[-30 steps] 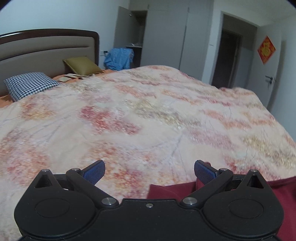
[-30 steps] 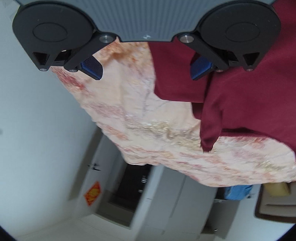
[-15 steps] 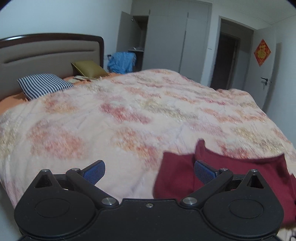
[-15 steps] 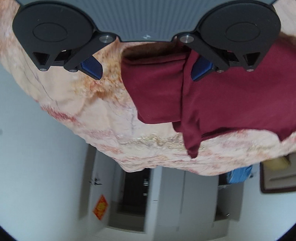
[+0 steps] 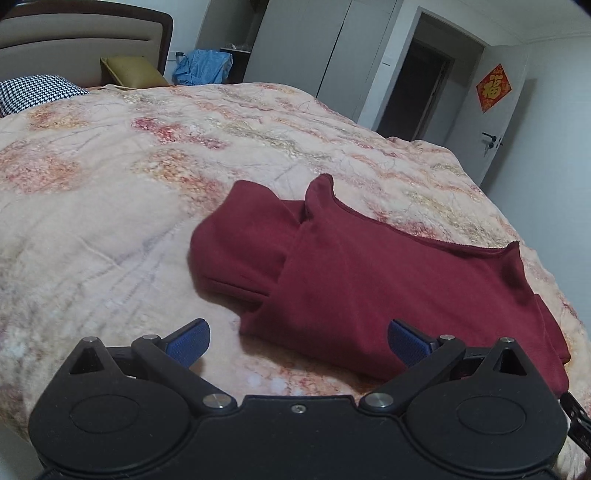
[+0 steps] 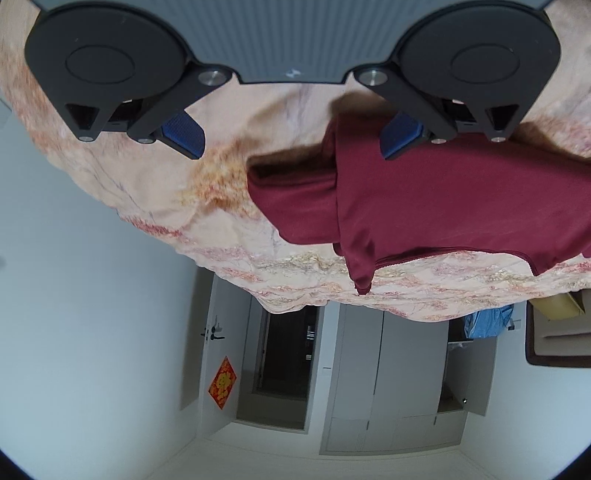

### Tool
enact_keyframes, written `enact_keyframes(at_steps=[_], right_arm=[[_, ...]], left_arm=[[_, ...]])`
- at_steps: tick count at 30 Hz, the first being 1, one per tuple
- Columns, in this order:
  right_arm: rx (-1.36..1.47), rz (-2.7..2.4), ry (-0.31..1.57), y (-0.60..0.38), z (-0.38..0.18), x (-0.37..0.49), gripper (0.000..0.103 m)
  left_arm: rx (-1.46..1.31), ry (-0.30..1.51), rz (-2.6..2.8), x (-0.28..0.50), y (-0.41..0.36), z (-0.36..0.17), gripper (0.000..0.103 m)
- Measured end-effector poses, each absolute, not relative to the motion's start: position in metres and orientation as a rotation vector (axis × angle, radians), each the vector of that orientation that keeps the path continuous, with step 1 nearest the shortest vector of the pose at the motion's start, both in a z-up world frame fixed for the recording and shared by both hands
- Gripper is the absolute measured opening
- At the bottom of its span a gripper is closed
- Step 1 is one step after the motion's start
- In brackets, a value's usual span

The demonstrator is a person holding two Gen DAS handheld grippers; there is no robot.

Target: Fold small clothes

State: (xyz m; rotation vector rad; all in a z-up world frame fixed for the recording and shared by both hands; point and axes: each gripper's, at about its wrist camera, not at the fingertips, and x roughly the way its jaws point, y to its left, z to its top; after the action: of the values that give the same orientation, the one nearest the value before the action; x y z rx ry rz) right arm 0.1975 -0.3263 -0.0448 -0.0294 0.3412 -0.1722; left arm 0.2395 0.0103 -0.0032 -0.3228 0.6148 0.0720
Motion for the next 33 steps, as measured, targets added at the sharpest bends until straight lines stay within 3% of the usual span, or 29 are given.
enact_keyframes(at_steps=[13, 26, 33], right_arm=[[-0.050, -0.143, 0.275, -0.285, -0.049, 0.175, 0.103], [-0.174, 0.117, 0.234, -0.213, -0.010, 0.248, 0.103], [-0.226, 0.164, 0.277, -0.184, -0.029, 0.269, 0.103]], left_arm=[[-0.410, 0.642, 0.092, 0.250, 0.012, -0.025, 0.102], [-0.545, 0.642, 0.158, 0.263, 0.025, -0.025, 0.102], [-0.538, 0.640, 0.164, 0.264, 0.024, -0.029, 0.102]])
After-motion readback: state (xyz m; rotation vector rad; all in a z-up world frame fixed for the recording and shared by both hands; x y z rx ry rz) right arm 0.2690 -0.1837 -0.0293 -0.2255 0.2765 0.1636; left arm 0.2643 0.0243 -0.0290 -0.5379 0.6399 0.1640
